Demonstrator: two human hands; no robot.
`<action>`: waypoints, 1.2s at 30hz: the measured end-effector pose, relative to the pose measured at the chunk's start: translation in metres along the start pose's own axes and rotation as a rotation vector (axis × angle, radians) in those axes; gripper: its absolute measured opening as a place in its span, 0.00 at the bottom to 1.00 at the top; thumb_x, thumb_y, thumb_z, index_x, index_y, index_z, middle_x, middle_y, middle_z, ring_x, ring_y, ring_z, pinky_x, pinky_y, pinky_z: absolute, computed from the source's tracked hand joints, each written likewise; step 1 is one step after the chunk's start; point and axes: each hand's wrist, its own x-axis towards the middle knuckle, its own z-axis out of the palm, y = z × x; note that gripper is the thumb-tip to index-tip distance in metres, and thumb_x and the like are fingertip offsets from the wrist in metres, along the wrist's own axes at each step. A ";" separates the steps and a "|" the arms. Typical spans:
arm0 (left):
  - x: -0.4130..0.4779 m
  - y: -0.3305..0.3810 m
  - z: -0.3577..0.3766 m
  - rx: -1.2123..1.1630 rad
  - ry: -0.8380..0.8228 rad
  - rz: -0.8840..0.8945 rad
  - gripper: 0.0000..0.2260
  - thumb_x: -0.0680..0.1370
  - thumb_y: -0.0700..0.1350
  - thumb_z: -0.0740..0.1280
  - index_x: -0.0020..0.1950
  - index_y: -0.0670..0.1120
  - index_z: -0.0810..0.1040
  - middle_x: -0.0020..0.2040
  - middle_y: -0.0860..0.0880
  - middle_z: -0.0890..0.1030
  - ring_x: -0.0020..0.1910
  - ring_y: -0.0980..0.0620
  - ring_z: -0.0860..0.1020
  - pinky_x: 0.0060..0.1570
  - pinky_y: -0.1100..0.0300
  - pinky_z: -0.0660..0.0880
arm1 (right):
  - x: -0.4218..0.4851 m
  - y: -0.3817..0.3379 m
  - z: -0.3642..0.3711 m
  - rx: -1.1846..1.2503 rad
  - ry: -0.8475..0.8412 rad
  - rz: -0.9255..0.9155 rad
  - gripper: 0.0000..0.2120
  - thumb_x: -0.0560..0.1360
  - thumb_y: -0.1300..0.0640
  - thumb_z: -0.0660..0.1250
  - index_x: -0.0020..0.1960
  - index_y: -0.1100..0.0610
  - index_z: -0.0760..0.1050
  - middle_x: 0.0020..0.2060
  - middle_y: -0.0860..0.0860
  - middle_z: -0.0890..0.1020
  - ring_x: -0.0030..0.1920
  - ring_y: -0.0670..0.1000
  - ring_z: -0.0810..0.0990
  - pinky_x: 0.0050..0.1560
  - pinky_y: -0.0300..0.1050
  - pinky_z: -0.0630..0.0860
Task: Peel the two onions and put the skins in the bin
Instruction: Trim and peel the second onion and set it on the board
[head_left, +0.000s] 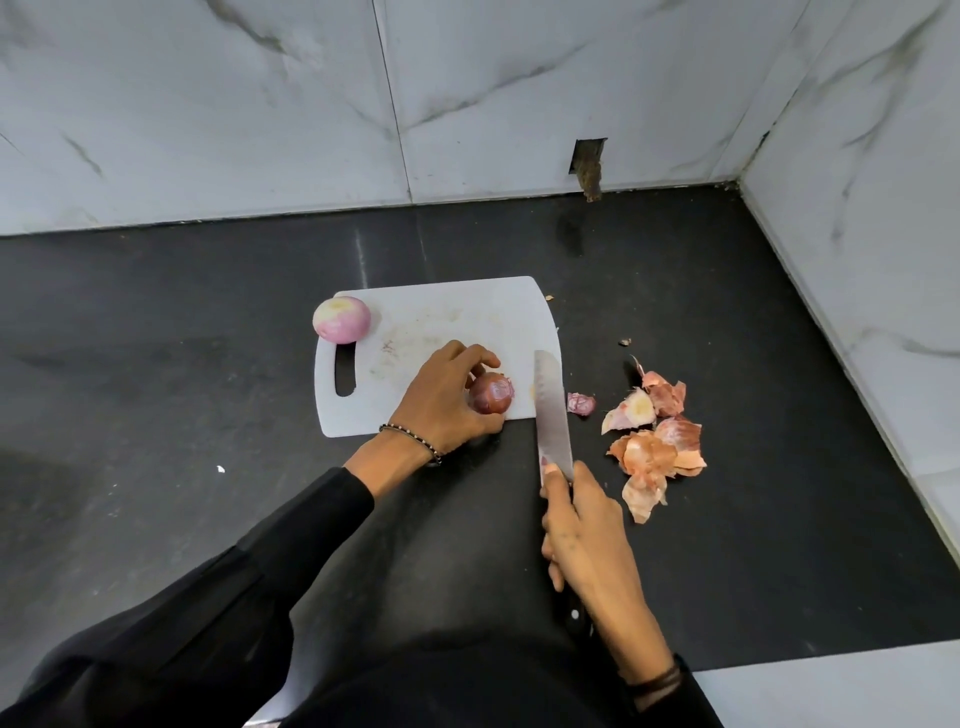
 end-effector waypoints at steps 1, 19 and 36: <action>-0.001 -0.001 0.000 0.024 -0.003 0.014 0.24 0.66 0.48 0.78 0.60 0.50 0.76 0.53 0.50 0.73 0.50 0.53 0.73 0.50 0.63 0.73 | 0.000 0.002 -0.002 -0.024 0.033 -0.007 0.14 0.85 0.45 0.52 0.46 0.51 0.67 0.34 0.56 0.77 0.26 0.53 0.75 0.29 0.50 0.77; -0.010 -0.019 -0.054 0.014 0.134 -0.109 0.21 0.64 0.45 0.78 0.53 0.48 0.76 0.50 0.50 0.79 0.43 0.51 0.80 0.46 0.54 0.81 | 0.011 -0.030 0.027 -0.428 -0.166 -0.220 0.14 0.87 0.45 0.48 0.54 0.53 0.66 0.42 0.53 0.80 0.43 0.55 0.81 0.43 0.55 0.75; -0.012 -0.018 -0.049 -0.074 0.111 -0.106 0.20 0.66 0.43 0.79 0.54 0.46 0.77 0.50 0.51 0.80 0.44 0.53 0.80 0.42 0.67 0.77 | 0.000 -0.002 0.012 -0.639 0.243 -0.105 0.20 0.86 0.46 0.48 0.52 0.54 0.75 0.43 0.53 0.84 0.48 0.58 0.83 0.42 0.51 0.74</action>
